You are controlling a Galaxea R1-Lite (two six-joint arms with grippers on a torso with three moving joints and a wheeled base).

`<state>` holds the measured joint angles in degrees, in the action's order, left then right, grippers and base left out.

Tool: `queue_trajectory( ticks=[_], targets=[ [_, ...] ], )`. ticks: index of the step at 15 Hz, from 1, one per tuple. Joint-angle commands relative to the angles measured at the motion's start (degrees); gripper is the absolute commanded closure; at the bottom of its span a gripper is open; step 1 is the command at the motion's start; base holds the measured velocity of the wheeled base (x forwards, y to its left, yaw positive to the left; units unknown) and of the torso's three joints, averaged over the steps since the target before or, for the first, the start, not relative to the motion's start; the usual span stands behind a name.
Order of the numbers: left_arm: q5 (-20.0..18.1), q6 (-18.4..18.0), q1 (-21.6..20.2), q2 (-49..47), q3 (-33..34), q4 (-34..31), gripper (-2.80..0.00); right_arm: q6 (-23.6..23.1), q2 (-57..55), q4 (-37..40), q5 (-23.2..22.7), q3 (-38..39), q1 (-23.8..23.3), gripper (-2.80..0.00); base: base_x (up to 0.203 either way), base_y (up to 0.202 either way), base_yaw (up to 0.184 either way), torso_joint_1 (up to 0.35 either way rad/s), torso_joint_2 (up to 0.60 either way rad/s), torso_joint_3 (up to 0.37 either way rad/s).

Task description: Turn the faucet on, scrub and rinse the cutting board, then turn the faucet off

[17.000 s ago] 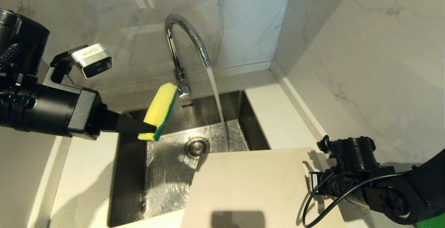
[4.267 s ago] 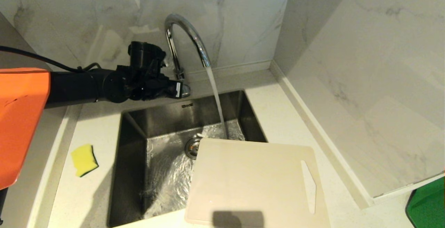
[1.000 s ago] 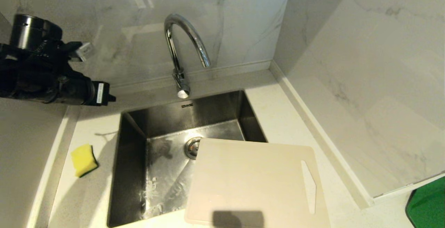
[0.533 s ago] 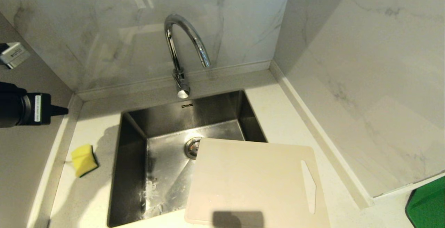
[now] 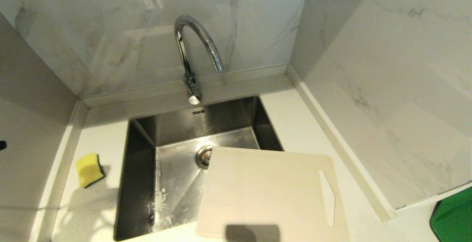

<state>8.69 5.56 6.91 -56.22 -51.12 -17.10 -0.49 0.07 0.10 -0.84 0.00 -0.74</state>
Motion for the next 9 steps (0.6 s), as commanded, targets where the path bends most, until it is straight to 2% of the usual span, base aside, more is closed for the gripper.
queue_trajectory(
  ticks=[1,4,6,9],
  targets=[
    [1.2,0.4,-0.3,8.7,6.7,0.2,0.00,0.0,0.0,0.0,0.0,0.1,0.0,0.00,0.000,0.000,0.000,0.000,0.00,0.000],
    [1.8,1.0,-5.5,14.4,17.3,4.8,0.00,0.0,0.0,0.0,0.0,0.1,0.0,0.00,0.000,0.000,0.000,0.000,0.00,0.000],
    [0.8,1.1,-6.3,18.5,24.2,8.8,0.00,0.0,0.0,0.0,0.0,0.1,0.0,0.00,0.000,0.000,0.000,0.000,0.00,0.000],
    [-8.9,0.1,-7.0,29.0,34.7,12.0,0.00,0.0,0.0,0.0,0.0,0.1,0.0,0.00,0.000,0.000,0.000,0.000,0.00,0.000]
  ],
)
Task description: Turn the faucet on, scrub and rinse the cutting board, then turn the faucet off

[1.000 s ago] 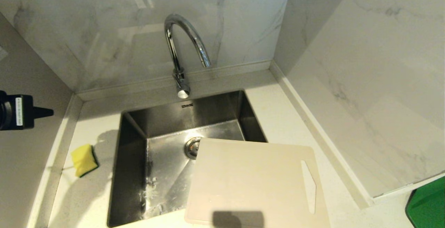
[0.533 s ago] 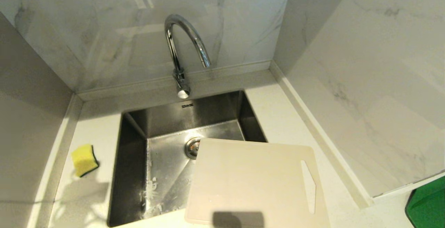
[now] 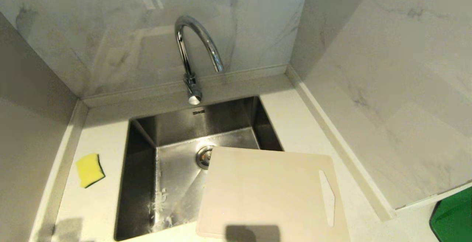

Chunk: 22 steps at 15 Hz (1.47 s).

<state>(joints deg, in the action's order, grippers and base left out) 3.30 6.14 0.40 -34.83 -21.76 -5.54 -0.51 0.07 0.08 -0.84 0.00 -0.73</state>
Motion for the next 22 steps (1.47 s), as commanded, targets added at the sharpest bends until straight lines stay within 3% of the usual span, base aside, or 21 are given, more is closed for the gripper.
queue_trajectory(
  ticks=[1,3,10,13,16,19,22],
  targets=[
    [-5.3,-1.5,-1.0,10.9,8.5,0.7,0.00,0.0,0.0,0.0,0.0,0.1,-0.1,0.00,0.000,0.000,0.000,0.000,0.00,0.000],
    [-7.2,-3.1,-2.4,14.8,12.4,0.2,0.00,0.0,0.0,0.0,0.0,0.1,0.0,0.00,0.000,0.000,0.000,0.000,0.00,0.000],
    [-7.1,-6.5,-2.5,21.4,18.0,0.3,0.00,0.0,0.0,0.0,0.0,0.1,0.0,0.00,0.000,0.000,0.000,0.000,0.00,0.000],
    [-6.6,-6.1,-2.3,26.1,18.2,-0.1,0.00,0.0,0.0,0.0,0.0,0.1,0.0,0.00,0.000,0.000,0.000,0.000,0.00,0.000],
    [-2.7,-6.4,-1.7,32.1,19.4,0.2,0.00,0.0,0.0,0.0,0.0,0.1,0.0,0.00,0.000,0.000,0.000,0.000,0.00,0.000],
    [-2.7,-6.8,-1.5,35.1,19.3,-0.3,0.00,0.0,0.0,0.0,0.0,0.1,-0.1,0.00,0.000,0.000,0.000,0.000,0.00,0.000],
    [-2.4,-5.1,-1.5,35.1,19.4,-0.1,0.00,0.0,0.0,0.0,0.0,0.1,0.0,0.00,0.000,0.000,0.000,0.000,0.00,0.000]
  ],
)
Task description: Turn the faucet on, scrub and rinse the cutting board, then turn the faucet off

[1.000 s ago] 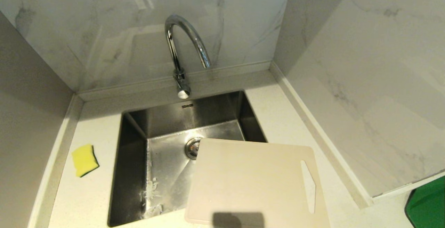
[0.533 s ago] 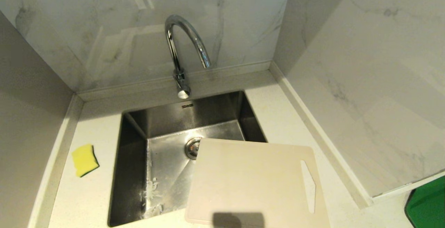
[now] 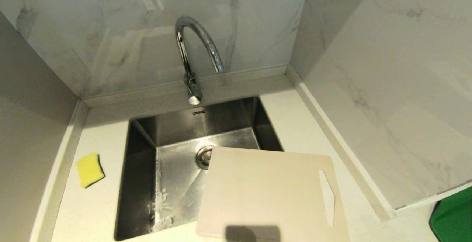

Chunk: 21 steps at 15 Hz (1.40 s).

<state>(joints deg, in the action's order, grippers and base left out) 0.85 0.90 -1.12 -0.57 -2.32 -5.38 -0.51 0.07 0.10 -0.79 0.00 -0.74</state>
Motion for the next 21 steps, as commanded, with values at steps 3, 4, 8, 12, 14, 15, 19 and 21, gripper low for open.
queue_trajectory(
  ticks=[3,4,8,12,14,15,19,21],
  targets=[
    [0.0,0.2,0.0,0.8,0.0,0.0,0.00,0.0,0.0,0.0,-0.1,0.1,0.0,0.00,0.000,0.000,0.000,0.000,0.00,0.000],
    [0.0,0.2,0.0,0.8,0.0,0.0,0.00,0.0,0.0,0.0,0.0,0.1,0.0,0.00,0.000,0.000,0.000,0.000,0.00,0.000],
    [0.0,0.2,0.0,0.8,0.0,0.0,0.00,0.0,0.0,0.0,-0.1,0.1,0.0,0.00,0.000,0.000,0.000,0.000,0.00,0.000],
    [0.0,0.2,0.0,0.8,0.0,0.0,0.00,0.0,0.0,0.0,0.0,0.1,0.0,0.00,0.000,0.000,0.000,0.000,0.00,0.000],
    [0.0,0.2,0.0,0.8,0.0,0.0,0.00,0.0,0.0,0.0,-0.1,0.1,0.0,0.00,0.000,0.000,0.000,0.000,0.00,0.000],
    [0.0,0.2,0.0,0.8,0.0,0.0,0.00,0.0,0.0,0.0,0.0,0.1,0.0,0.00,0.000,0.000,0.000,0.000,0.00,0.000],
    [0.0,0.2,0.0,0.8,0.0,0.0,0.00,-0.3,0.0,0.0,-0.1,0.1,0.0,0.00,0.000,0.000,0.000,0.000,0.00,0.000],
    [0.0,0.2,0.0,0.8,0.0,0.0,0.00,-0.2,0.0,0.0,-0.1,0.1,0.0,0.00,0.000,0.000,0.000,0.000,0.00,0.000]
  ],
)
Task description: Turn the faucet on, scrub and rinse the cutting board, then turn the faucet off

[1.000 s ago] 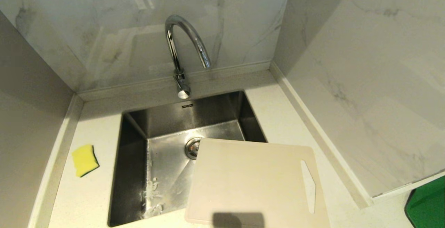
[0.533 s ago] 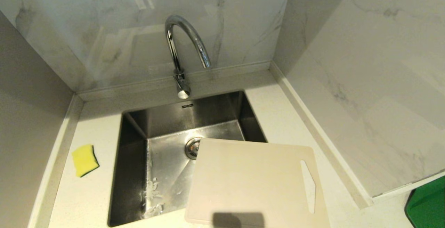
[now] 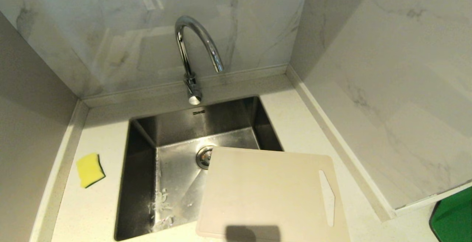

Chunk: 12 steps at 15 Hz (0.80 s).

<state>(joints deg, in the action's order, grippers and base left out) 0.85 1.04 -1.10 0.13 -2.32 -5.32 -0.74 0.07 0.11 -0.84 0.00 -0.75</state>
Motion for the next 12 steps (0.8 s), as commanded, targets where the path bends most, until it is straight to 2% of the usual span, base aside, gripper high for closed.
queue_trajectory(
  ticks=[1,12],
  targets=[
    [0.0,0.0,0.0,0.1,0.0,0.0,0.00,0.2,0.0,0.0,0.0,0.1,0.0,0.00,0.000,0.000,0.000,0.000,0.00,0.000],
    [0.0,0.1,0.0,0.1,0.0,0.0,0.00,0.2,0.0,0.0,0.0,0.1,0.0,0.00,0.000,0.000,0.000,0.000,0.00,0.000]
  ],
)
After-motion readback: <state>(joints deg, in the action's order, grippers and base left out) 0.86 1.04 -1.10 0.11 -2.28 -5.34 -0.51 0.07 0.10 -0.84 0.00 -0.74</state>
